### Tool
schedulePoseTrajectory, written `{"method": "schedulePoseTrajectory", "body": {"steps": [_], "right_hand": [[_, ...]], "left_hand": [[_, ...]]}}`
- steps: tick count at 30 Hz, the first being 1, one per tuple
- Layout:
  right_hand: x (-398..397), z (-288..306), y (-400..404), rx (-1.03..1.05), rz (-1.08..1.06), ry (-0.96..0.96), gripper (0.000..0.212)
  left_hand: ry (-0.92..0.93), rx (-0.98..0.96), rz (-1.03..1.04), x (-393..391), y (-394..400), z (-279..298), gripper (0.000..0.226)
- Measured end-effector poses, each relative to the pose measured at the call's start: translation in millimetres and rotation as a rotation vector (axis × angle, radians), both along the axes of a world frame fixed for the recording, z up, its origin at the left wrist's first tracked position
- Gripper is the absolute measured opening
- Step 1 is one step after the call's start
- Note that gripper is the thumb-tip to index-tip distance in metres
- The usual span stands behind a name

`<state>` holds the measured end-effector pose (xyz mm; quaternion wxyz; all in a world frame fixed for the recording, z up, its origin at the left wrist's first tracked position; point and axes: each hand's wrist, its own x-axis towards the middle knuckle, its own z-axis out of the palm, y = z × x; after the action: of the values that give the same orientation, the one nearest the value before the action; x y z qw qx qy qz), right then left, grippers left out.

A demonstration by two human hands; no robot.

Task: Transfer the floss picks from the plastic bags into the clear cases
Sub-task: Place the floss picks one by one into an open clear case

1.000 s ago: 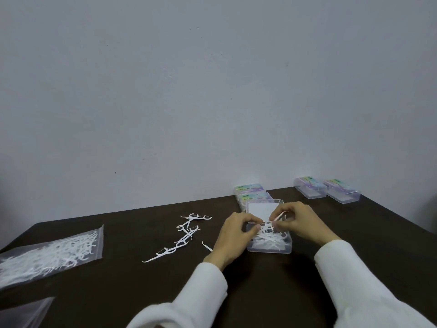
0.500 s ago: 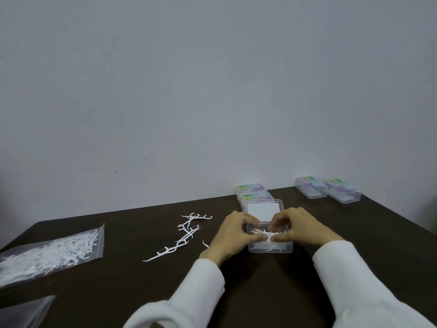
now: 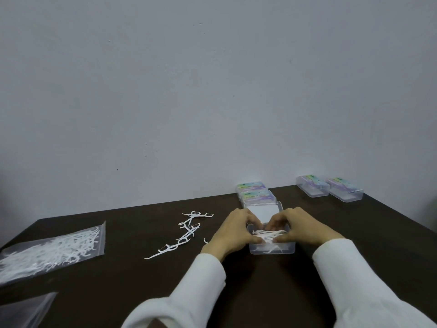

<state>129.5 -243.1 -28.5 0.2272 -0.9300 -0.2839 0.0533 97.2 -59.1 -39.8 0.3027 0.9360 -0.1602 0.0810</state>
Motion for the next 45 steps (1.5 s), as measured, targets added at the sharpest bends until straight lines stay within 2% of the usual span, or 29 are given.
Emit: {"method": "schedulePoseTrajectory", "body": {"steps": [2, 8, 11, 13, 15, 18, 21, 24, 32, 39, 45], "right_hand": [[0.2, -0.2, 0.0, -0.022, -0.011, -0.014, 0.029], [-1.7, 3.8, -2.8, 0.096, -0.014, -0.063, 0.019], [-0.3, 2.9, -4.7, 0.083, -0.018, -0.113, 0.025], [-0.5, 2.0, -5.4, 0.081, -0.020, -0.117, 0.026], [-1.4, 2.3, -4.2, 0.081, -0.004, -0.108, 0.026], [-2.6, 2.2, -1.0, 0.069, 0.026, -0.033, 0.011], [-0.7, -1.0, 1.3, -0.013, 0.006, -0.031, 0.019], [-2.0, 0.8, 1.4, -0.092, 0.009, -0.054, 0.018], [-6.2, 5.2, 2.2, -0.094, 0.035, -0.017, 0.024], [-9.3, 6.4, 3.8, 0.108, -0.017, -0.090, 0.018], [-13.6, 7.8, 16.6, 0.206, 0.013, -0.197, 0.014]], "left_hand": [[0.009, 0.016, 0.006, 0.9, -0.1, 0.1, 0.031], [0.034, -0.057, 0.004, 2.6, 1.5, -1.0, 0.031], [0.046, -0.139, -0.001, 1.9, 2.8, -1.7, 0.036], [0.051, -0.184, 0.006, 1.9, 4.0, -2.2, 0.031], [0.045, -0.178, 0.012, 2.1, 4.8, -2.3, 0.025], [0.038, -0.166, -0.017, 1.3, 4.5, -2.5, 0.020], [0.030, -0.157, -0.010, 1.3, 4.5, -2.8, 0.018], [0.036, -0.174, -0.004, 1.6, 4.4, -3.9, 0.027], [0.002, -0.110, -0.029, 2.6, 4.9, -4.5, 0.027], [-0.062, -0.054, -0.011, -1.0, 2.5, -2.1, 0.023], [-0.135, -0.120, 0.060, -11.2, 12.7, 2.7, 0.034]]}}
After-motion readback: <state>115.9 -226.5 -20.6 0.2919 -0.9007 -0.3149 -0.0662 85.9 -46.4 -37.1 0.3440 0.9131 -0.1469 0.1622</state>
